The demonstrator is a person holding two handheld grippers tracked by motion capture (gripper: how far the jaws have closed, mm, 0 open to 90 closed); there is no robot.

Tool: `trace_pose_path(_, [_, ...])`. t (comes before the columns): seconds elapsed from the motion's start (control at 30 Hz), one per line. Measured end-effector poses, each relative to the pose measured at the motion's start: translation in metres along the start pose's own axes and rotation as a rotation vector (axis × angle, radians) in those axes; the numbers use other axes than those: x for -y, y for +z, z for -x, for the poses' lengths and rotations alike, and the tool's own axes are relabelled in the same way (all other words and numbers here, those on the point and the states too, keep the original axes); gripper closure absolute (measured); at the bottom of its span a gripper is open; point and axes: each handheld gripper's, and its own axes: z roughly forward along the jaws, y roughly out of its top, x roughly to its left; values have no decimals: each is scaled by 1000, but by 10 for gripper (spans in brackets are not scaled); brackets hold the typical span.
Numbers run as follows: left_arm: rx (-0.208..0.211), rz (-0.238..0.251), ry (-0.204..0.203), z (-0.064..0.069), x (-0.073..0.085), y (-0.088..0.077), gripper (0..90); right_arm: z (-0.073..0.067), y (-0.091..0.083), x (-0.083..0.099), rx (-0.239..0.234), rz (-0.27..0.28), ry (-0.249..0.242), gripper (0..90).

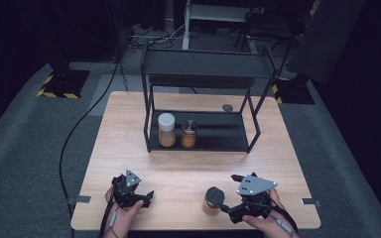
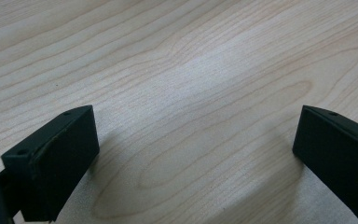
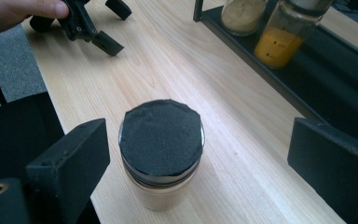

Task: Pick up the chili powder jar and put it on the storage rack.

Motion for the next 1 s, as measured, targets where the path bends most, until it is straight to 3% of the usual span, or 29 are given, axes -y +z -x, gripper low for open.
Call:
trace_pose_path(0.63, [0, 0, 0, 0, 0, 0, 0, 5, 37, 20, -78, -19, 38, 53])
trace_pose_path(1.0, [0, -1, 0, 0, 0, 0, 0, 7, 55, 26, -96, -46, 50, 81])
